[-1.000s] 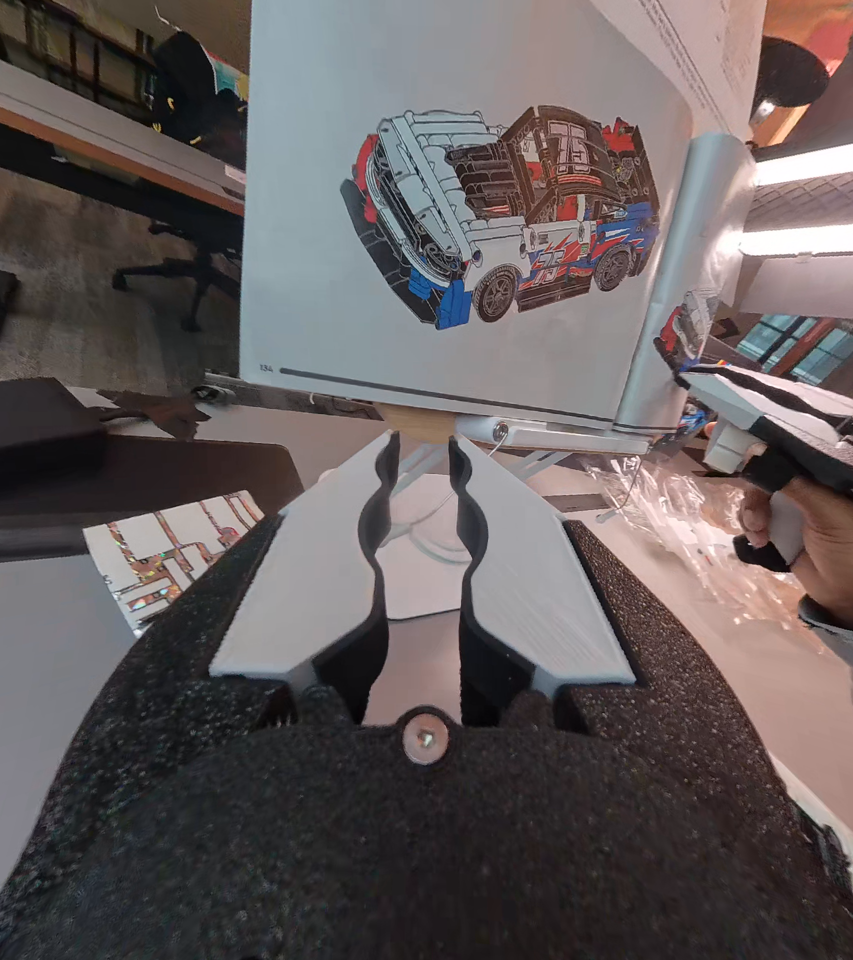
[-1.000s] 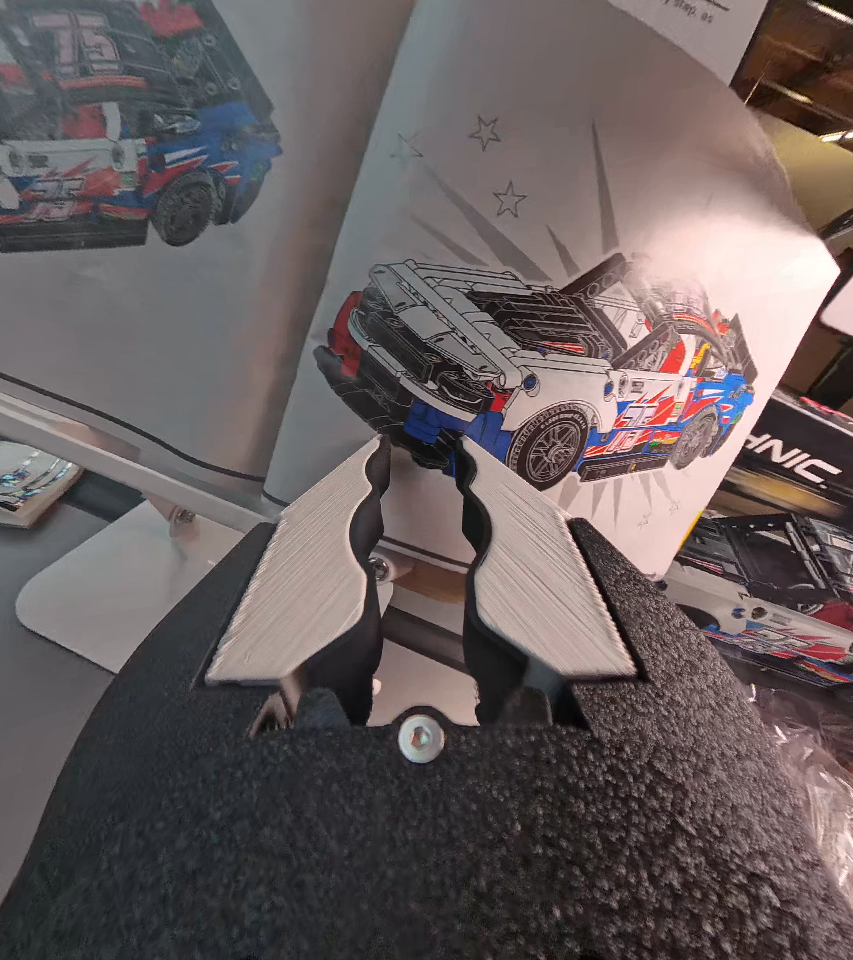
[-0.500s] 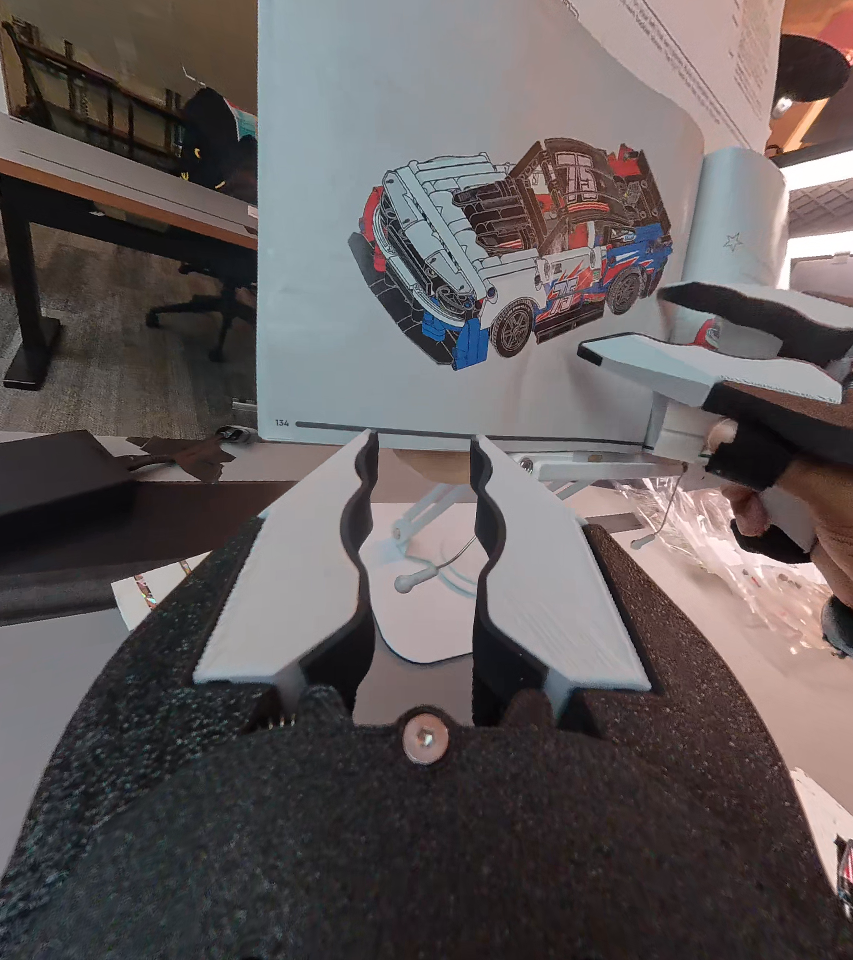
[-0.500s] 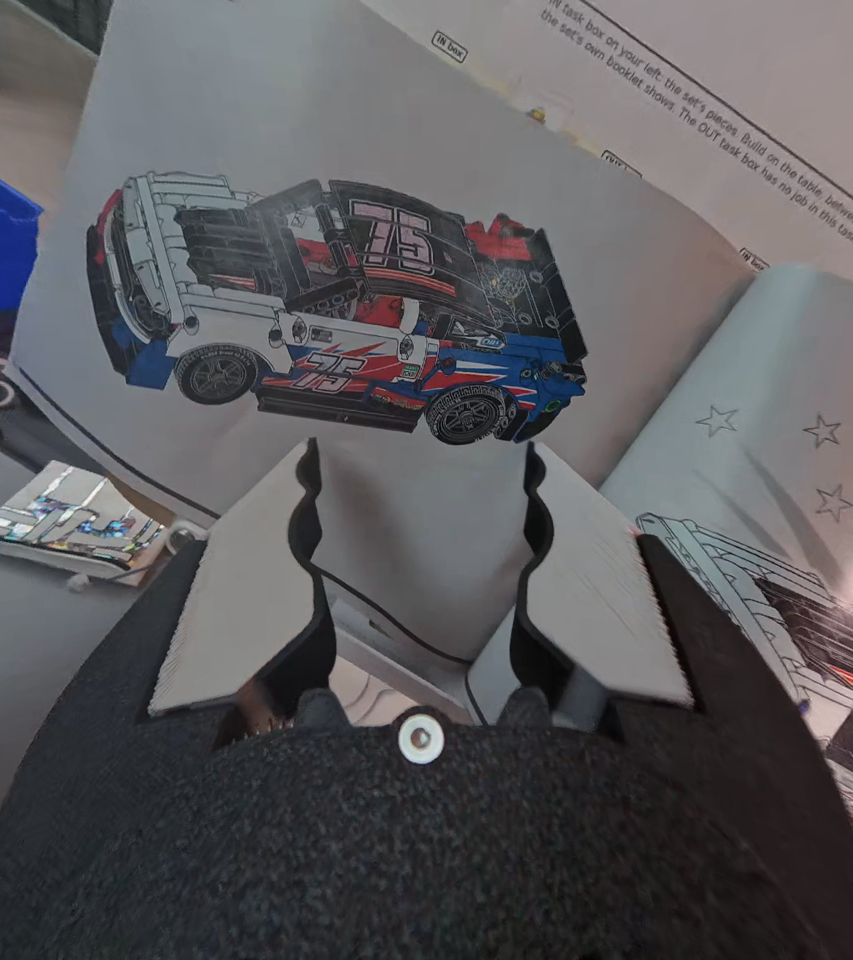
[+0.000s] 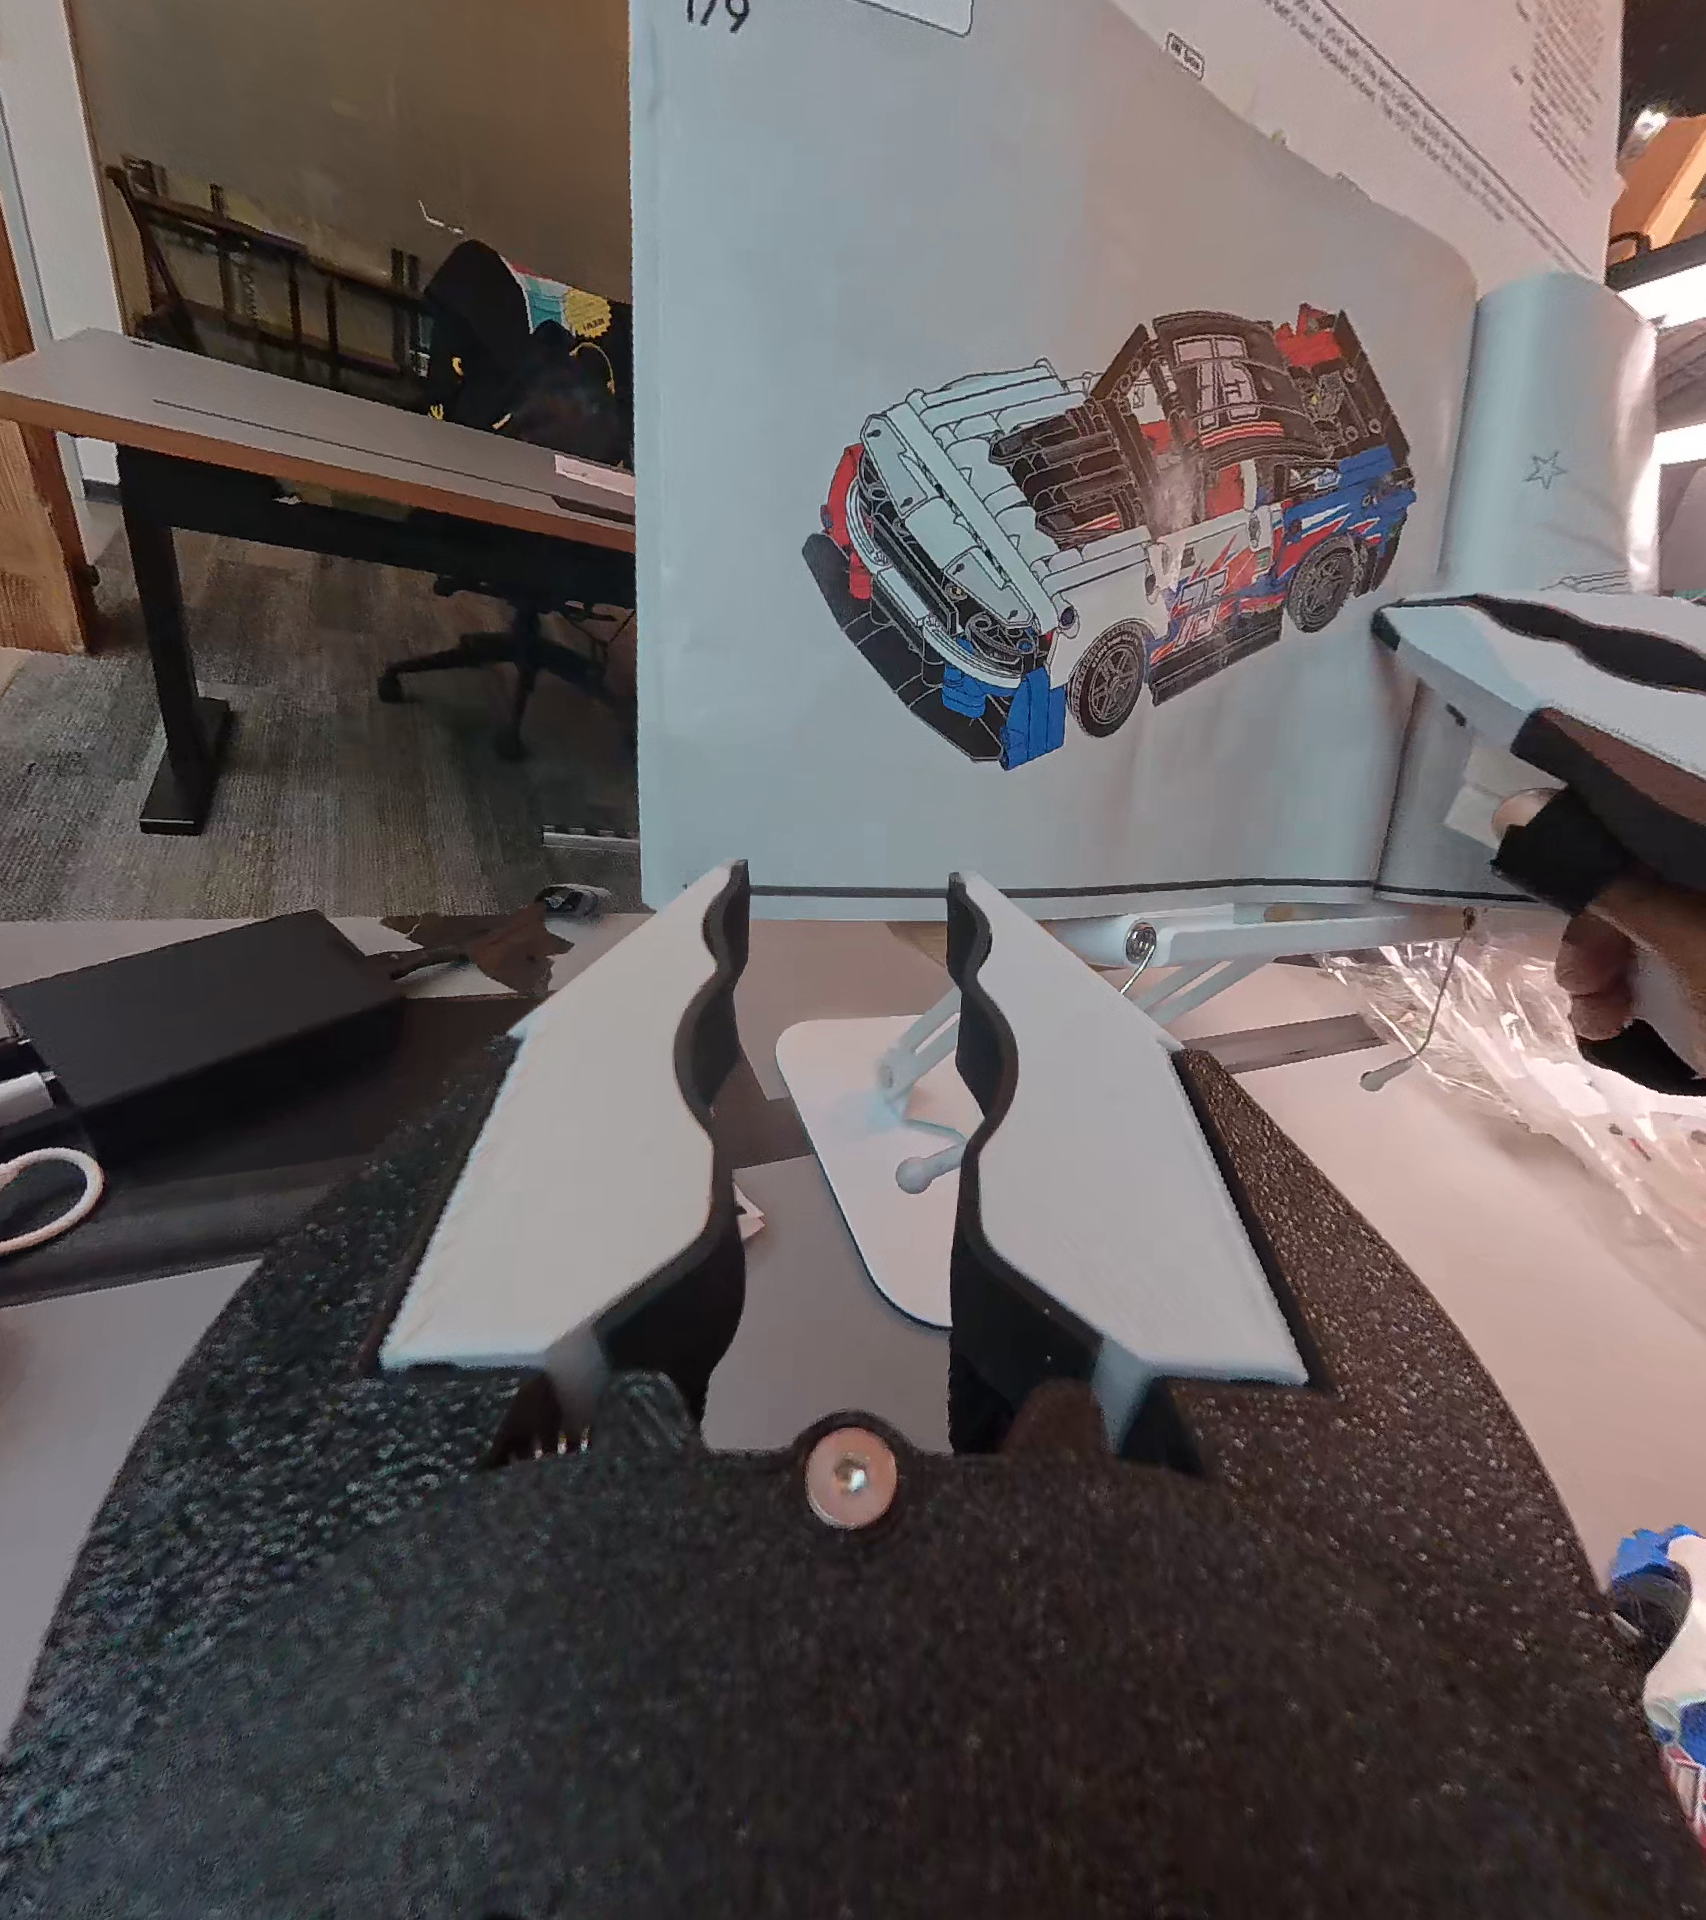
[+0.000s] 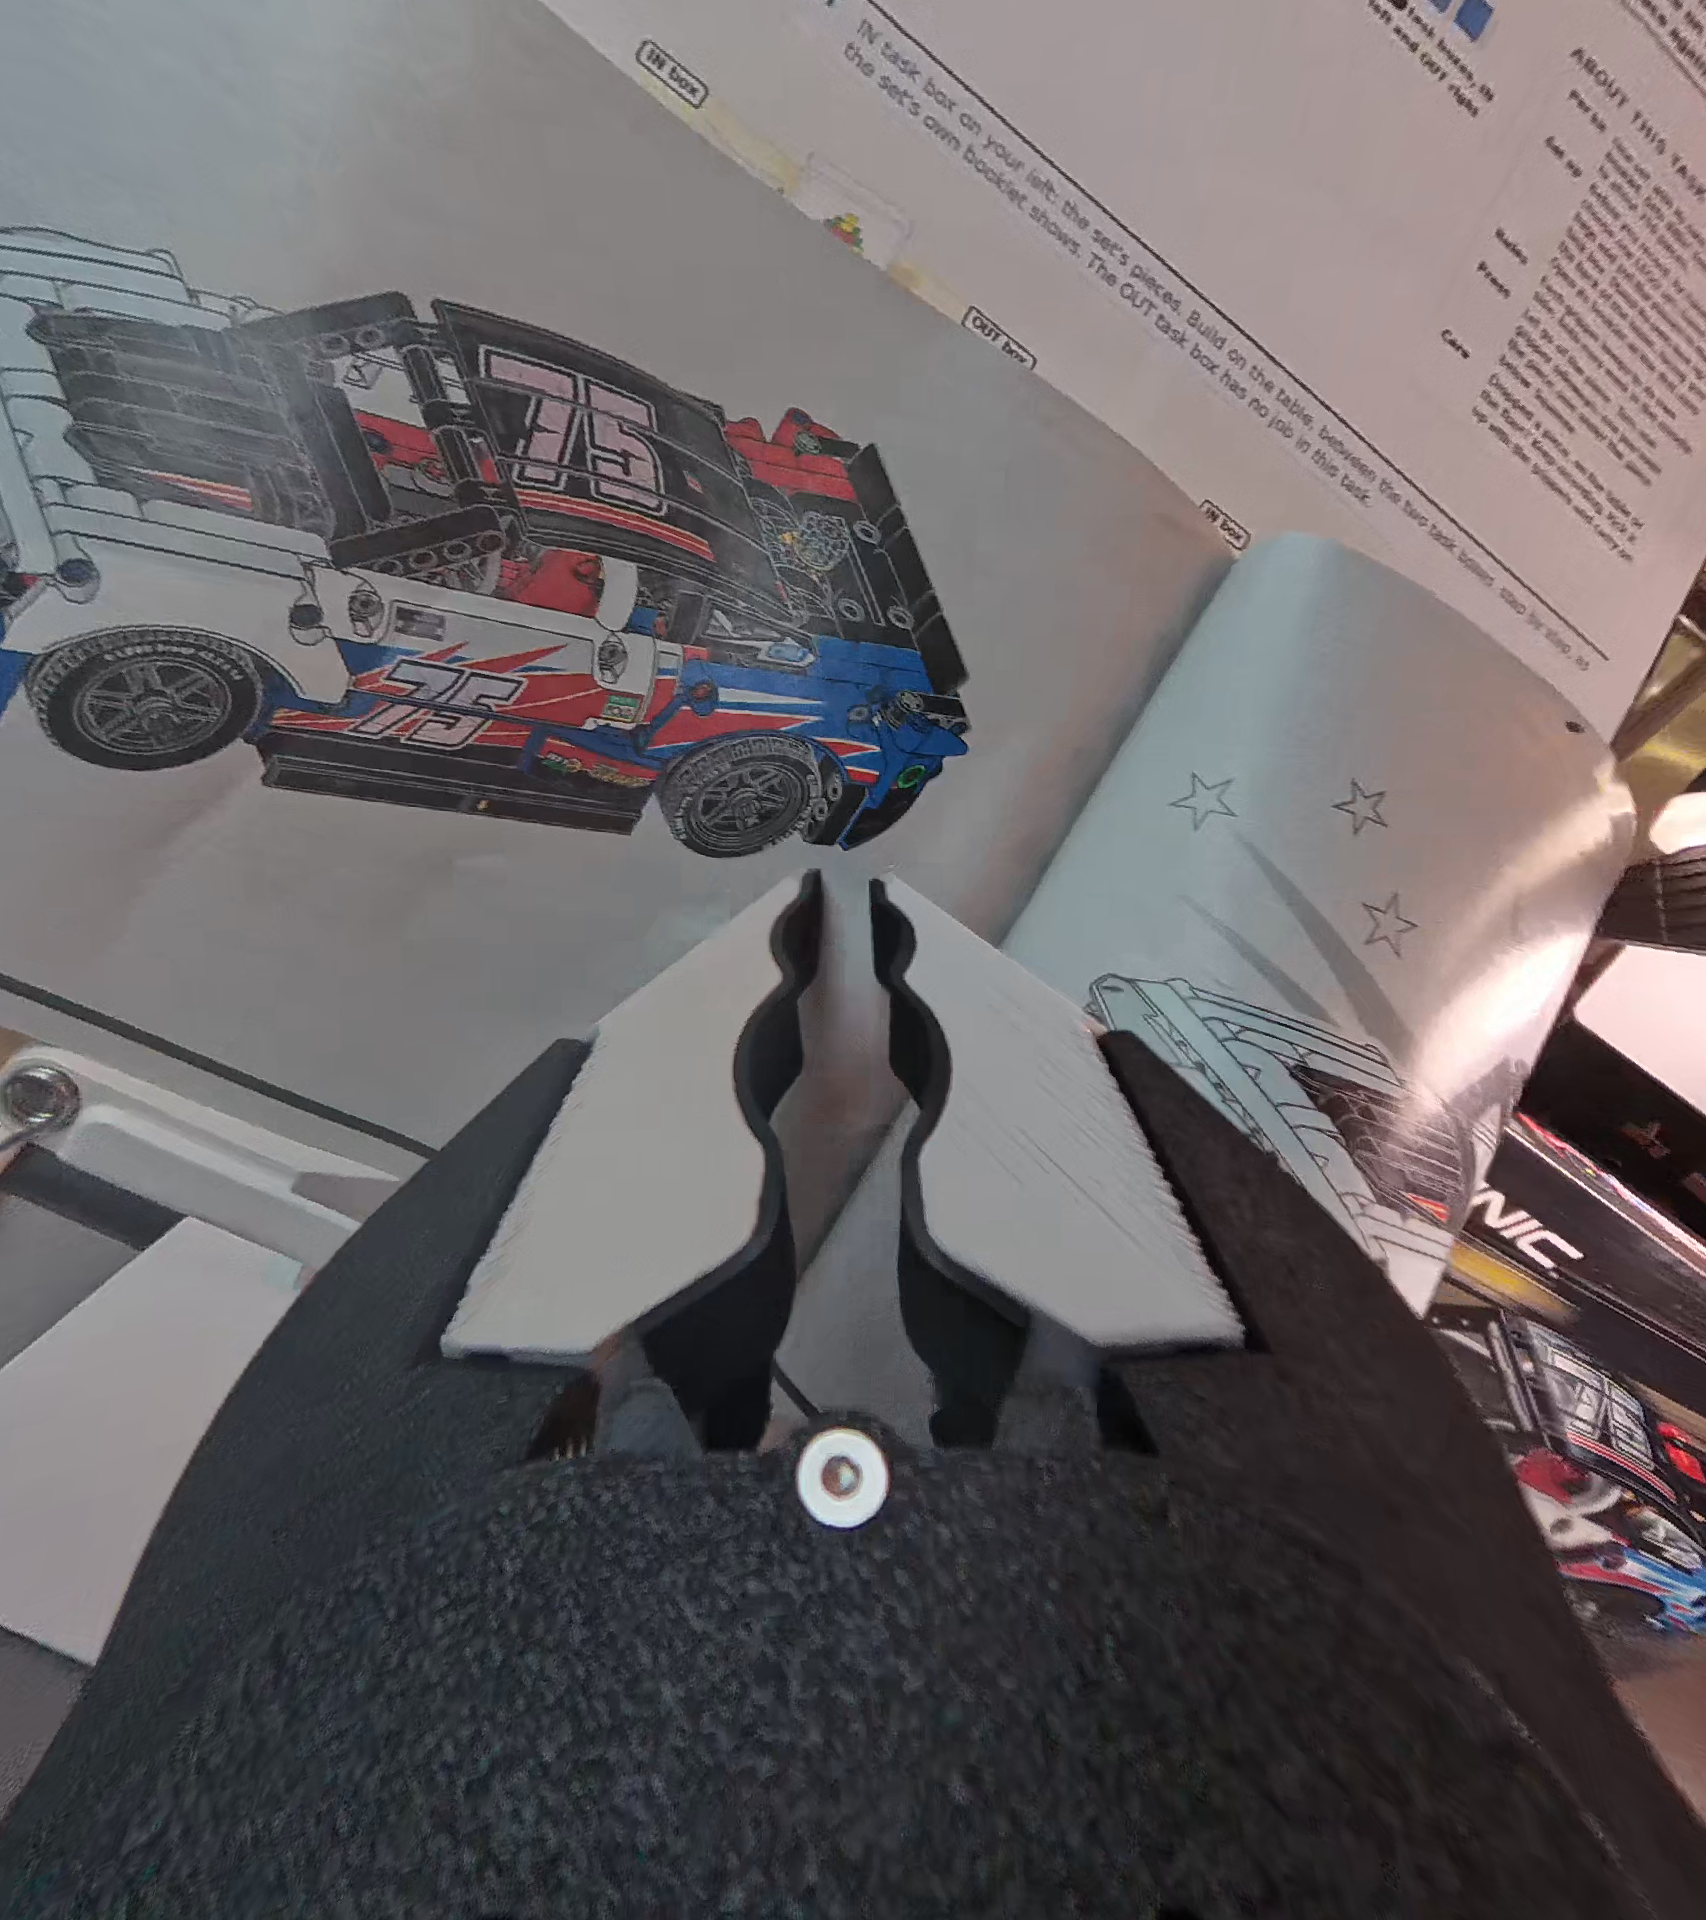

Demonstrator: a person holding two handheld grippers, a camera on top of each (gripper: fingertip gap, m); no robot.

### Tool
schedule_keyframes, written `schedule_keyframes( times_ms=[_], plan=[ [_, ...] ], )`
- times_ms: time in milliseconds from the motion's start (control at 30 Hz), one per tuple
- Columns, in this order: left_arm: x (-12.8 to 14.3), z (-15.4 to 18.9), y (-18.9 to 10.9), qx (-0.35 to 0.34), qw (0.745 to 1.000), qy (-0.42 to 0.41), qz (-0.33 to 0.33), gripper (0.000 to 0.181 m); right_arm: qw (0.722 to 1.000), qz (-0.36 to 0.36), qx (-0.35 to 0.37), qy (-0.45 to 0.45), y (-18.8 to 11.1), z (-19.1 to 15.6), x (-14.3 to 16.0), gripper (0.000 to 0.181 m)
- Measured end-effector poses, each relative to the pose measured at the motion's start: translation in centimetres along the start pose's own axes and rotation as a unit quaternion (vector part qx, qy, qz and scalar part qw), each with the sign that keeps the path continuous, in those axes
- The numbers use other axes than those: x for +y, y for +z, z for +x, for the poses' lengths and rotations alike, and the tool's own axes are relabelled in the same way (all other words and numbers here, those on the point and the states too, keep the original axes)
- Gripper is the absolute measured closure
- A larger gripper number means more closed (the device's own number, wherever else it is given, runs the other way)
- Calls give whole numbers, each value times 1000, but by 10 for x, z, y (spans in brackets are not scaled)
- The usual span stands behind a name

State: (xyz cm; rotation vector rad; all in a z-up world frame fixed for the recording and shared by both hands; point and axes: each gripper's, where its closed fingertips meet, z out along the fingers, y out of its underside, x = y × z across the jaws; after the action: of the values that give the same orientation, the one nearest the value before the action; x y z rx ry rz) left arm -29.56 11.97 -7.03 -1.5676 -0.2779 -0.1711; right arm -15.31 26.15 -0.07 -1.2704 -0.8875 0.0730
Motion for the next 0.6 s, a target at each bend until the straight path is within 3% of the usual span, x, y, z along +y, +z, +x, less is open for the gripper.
schedule_keyframes(
  times_ms=[33, 233, 300, 500, 600],
  plan=[
    [-1, 0, 2, -2, 1000, 7, 0, 141, 1000, 2, 0, 6, -1, 4, 1, 181],
    [-15, 11, 25, 2, 998, 61, -5, 96, 995, 18, -55, 79, -9, 6, 5, 181],
    [-10, 21, 36, -4, 996, 87, -23, 93, 992, 17, -71, 107, -11, 7, 7, 179],
    [-6, 26, 46, -83, 986, 146, -17, 124, 985, 15, -111, 131, -21, 4, 15, 171],
    [-10, 33, 43, -82, 986, 142, -5, 159, 983, 19, -122, 134, -28, 6, 18, 168]
  ],
)
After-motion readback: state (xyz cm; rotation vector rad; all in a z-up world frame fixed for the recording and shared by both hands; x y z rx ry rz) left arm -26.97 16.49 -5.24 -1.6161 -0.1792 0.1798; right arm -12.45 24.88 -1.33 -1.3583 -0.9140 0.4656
